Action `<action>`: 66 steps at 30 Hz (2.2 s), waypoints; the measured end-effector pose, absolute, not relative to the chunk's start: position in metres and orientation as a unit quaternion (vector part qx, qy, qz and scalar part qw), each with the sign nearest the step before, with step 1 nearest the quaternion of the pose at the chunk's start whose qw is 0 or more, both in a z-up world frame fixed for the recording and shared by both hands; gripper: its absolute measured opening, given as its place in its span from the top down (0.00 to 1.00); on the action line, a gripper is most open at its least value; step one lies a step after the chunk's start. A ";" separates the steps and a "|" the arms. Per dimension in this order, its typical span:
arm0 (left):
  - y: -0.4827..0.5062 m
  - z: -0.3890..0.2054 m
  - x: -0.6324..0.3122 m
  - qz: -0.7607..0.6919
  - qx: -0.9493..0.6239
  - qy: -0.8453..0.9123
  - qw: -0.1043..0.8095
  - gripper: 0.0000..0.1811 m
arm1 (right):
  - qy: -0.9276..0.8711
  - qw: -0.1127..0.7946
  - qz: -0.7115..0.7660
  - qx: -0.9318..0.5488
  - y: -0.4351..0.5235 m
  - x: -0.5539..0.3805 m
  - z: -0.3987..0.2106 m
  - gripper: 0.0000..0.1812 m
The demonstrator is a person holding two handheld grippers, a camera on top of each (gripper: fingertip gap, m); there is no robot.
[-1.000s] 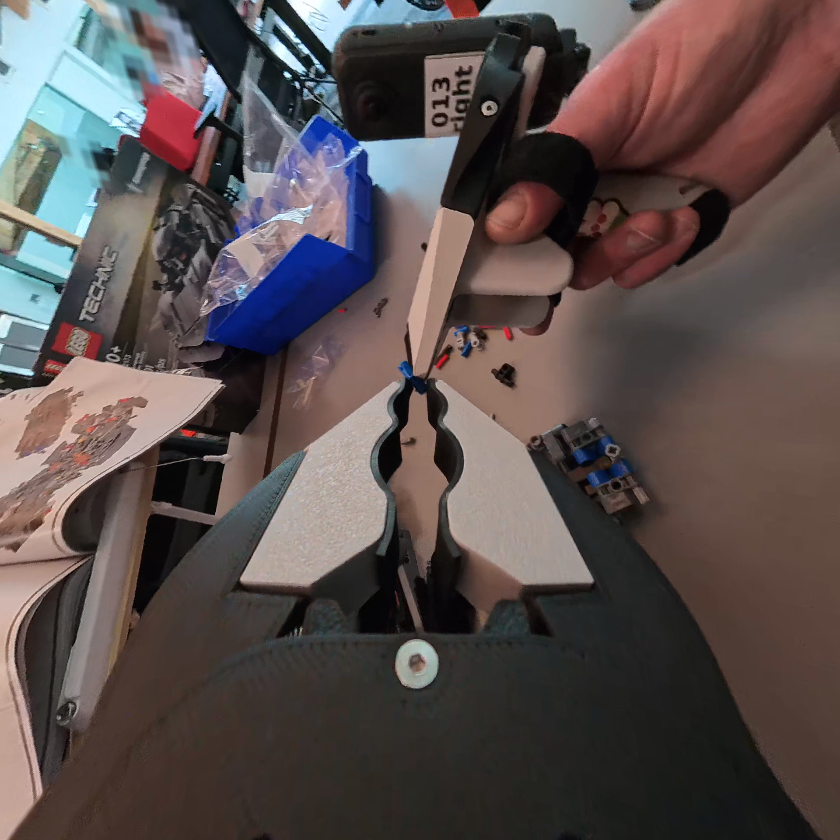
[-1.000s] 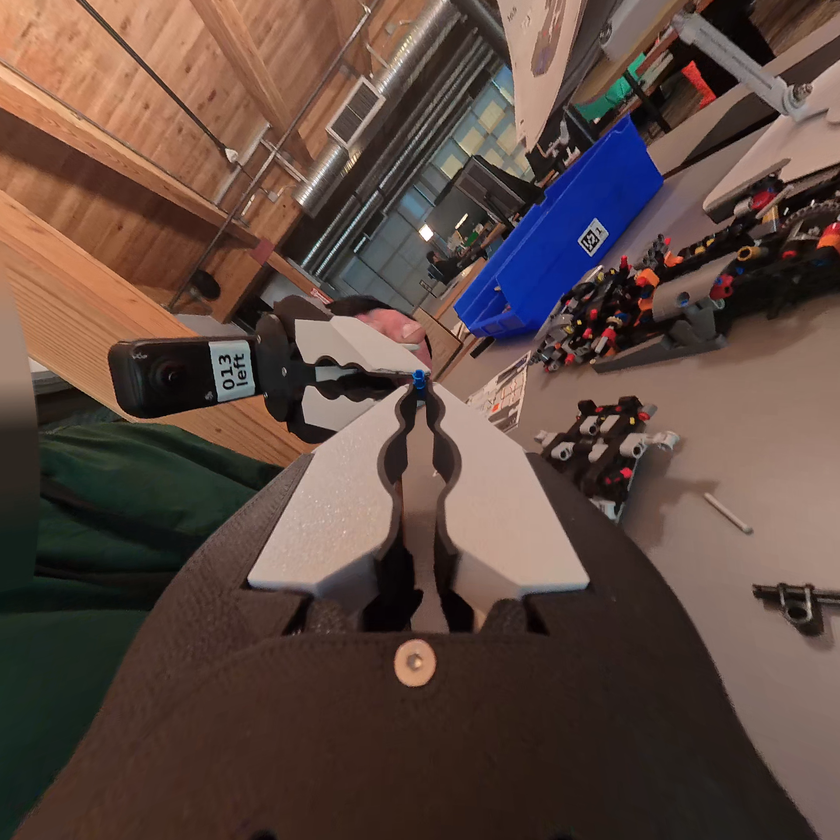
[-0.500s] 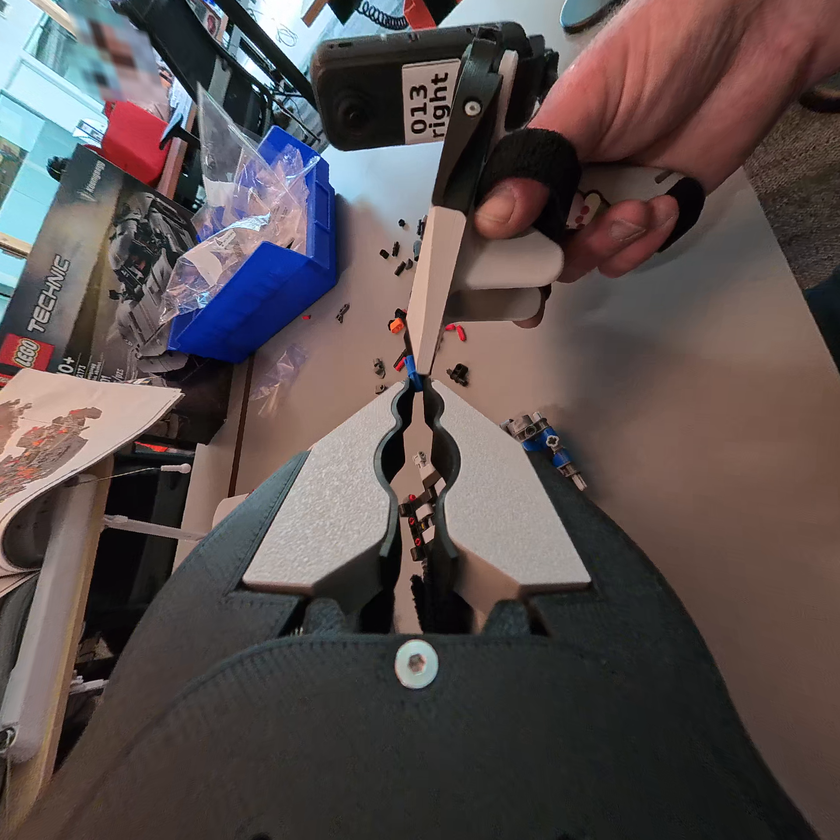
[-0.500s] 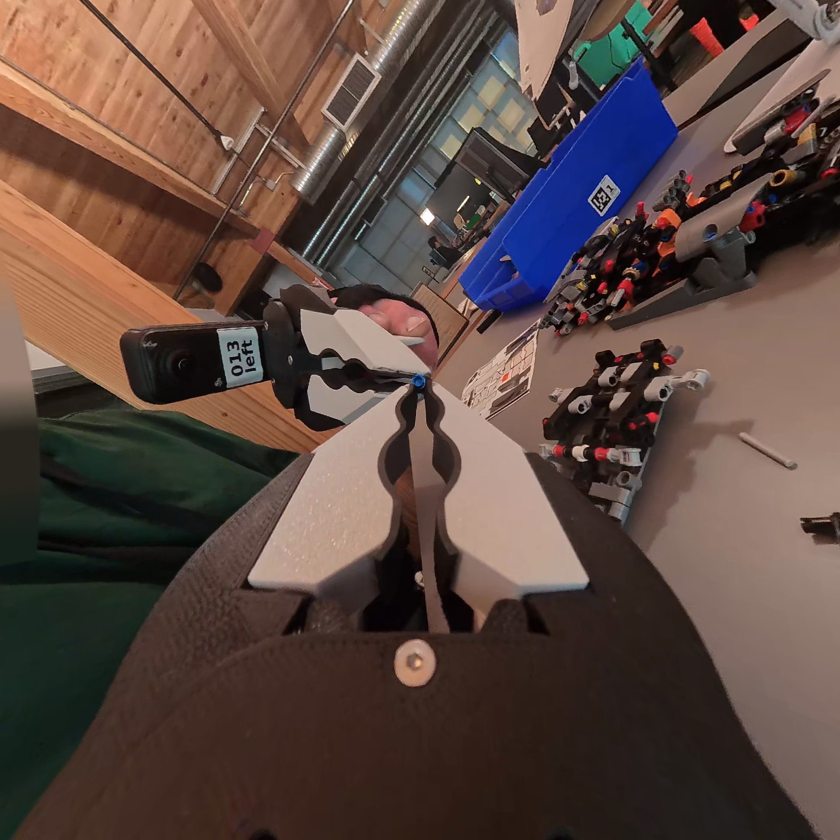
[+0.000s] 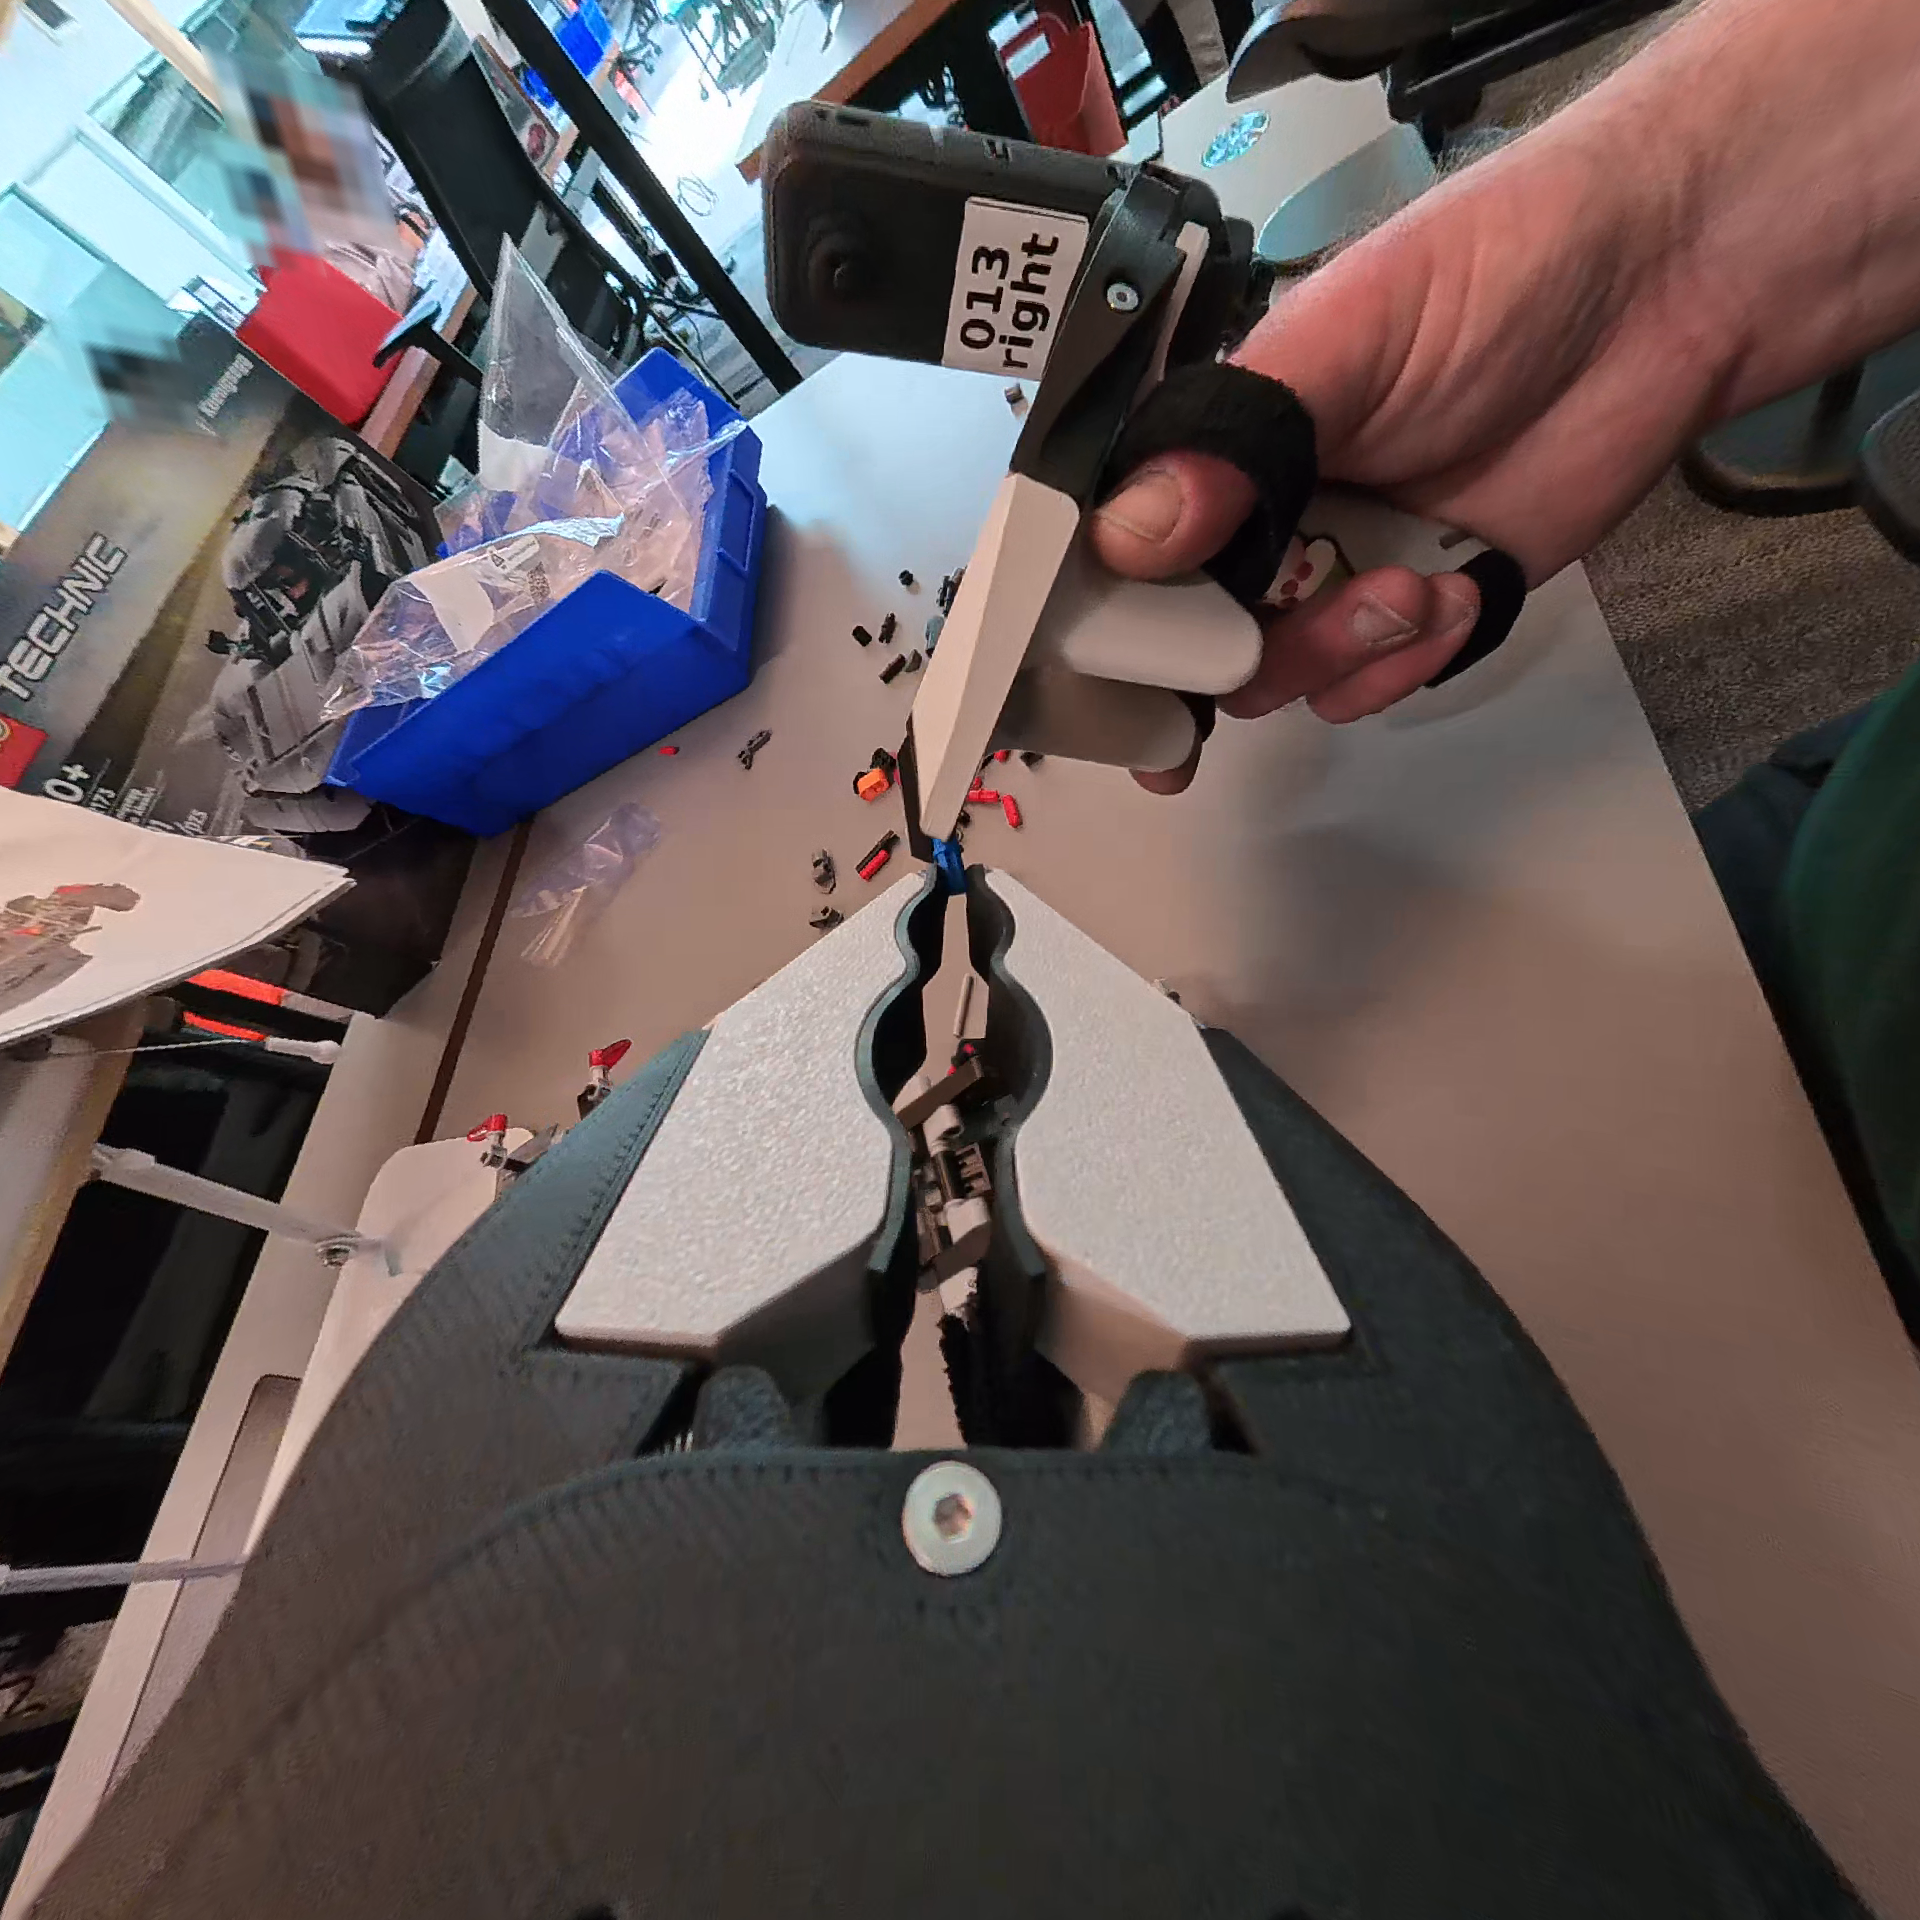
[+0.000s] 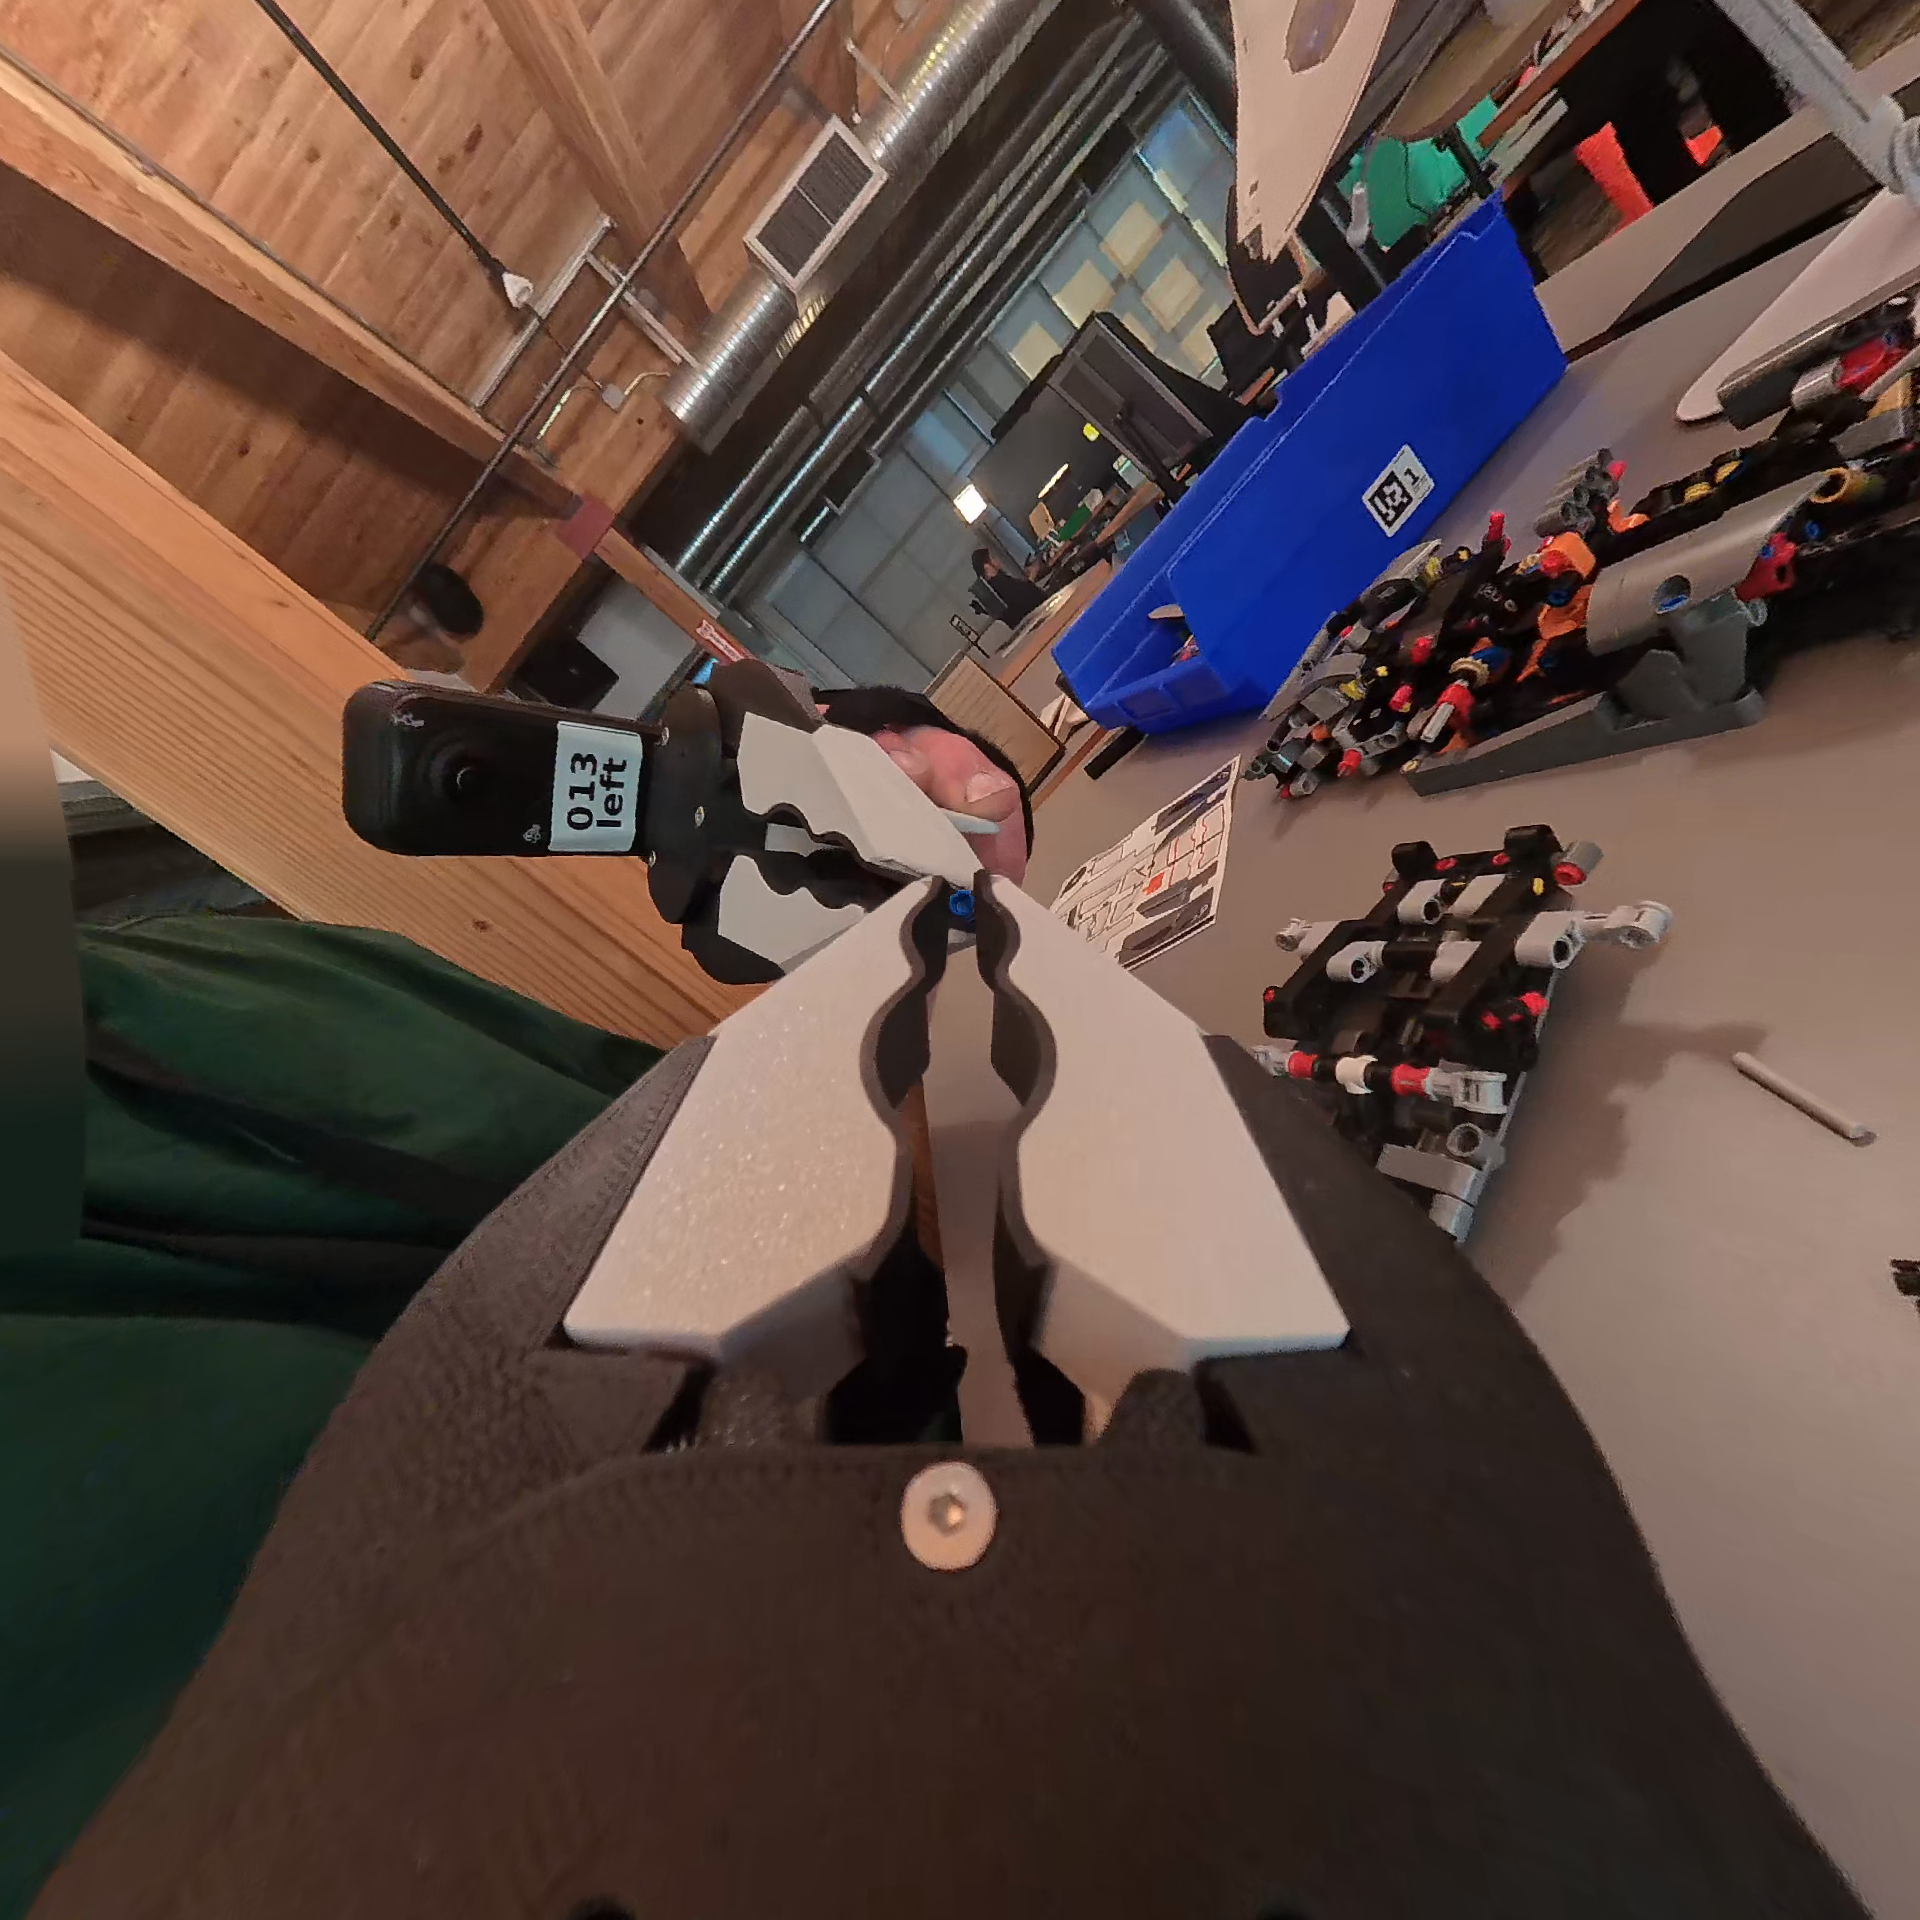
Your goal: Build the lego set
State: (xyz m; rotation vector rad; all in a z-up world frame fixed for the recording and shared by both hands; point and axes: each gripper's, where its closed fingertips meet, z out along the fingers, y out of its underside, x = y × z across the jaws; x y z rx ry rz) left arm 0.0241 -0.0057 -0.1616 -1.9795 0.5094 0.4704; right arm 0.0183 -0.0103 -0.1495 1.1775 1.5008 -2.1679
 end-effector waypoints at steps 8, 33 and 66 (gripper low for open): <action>-0.012 -0.168 0.024 0.160 -0.825 0.152 0.521 0.90 | 0.575 0.072 -0.707 0.404 -0.010 0.021 -0.156 0.99; -0.015 -0.274 0.028 0.189 -0.893 0.044 0.406 0.81 | 0.823 -0.251 -0.429 0.275 -0.021 0.036 -0.242 0.99; -0.011 -0.274 0.023 0.171 -0.894 0.048 0.411 0.88 | 0.923 -0.085 -0.334 0.170 -0.019 0.033 -0.254 0.99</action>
